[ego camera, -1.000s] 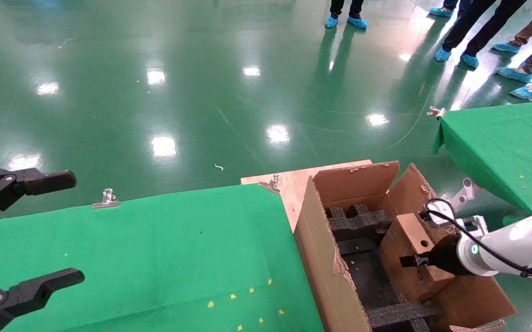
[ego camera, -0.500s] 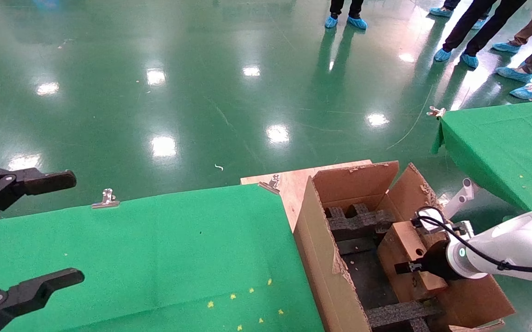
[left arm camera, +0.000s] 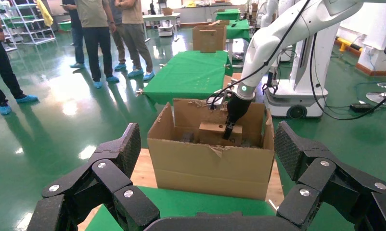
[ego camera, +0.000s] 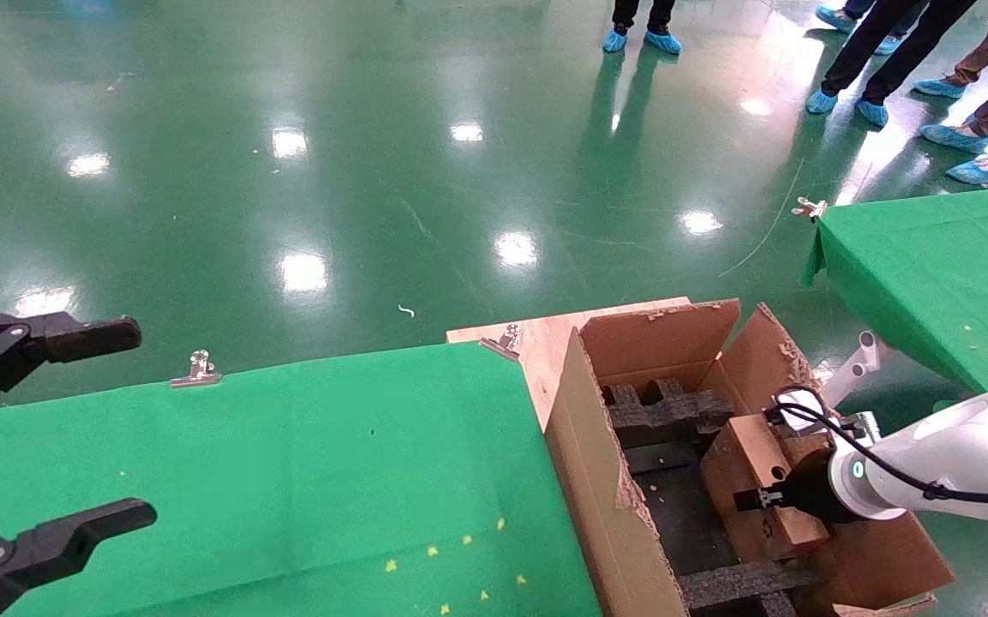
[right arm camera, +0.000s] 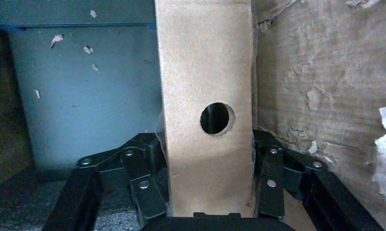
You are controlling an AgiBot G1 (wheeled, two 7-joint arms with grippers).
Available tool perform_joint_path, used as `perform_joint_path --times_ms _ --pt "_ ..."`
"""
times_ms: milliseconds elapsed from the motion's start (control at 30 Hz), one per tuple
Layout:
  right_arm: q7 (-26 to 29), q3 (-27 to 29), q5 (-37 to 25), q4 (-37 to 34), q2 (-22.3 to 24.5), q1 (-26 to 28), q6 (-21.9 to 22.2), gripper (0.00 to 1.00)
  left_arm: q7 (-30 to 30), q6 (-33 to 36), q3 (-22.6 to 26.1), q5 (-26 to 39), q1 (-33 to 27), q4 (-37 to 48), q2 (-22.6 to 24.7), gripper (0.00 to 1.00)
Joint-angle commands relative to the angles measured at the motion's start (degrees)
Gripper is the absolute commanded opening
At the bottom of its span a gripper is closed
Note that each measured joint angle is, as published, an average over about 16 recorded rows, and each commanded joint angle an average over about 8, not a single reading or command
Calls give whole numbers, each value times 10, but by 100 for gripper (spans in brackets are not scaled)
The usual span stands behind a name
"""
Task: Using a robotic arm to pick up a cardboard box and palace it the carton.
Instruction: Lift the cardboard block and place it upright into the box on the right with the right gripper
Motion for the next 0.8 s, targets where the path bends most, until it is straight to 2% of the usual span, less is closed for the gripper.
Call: perform_joint_path --times_ms 33,533,800 --pt "0 0 0 0 0 0 0 100 0 0 0 0 0 0 0 100" --pt "-5 5 -4 8 7 14 1 100 0 0 0 0 0 0 0 100" --pt "0 21 -11 15 16 43 12 100 0 0 0 0 0 0 0 100"
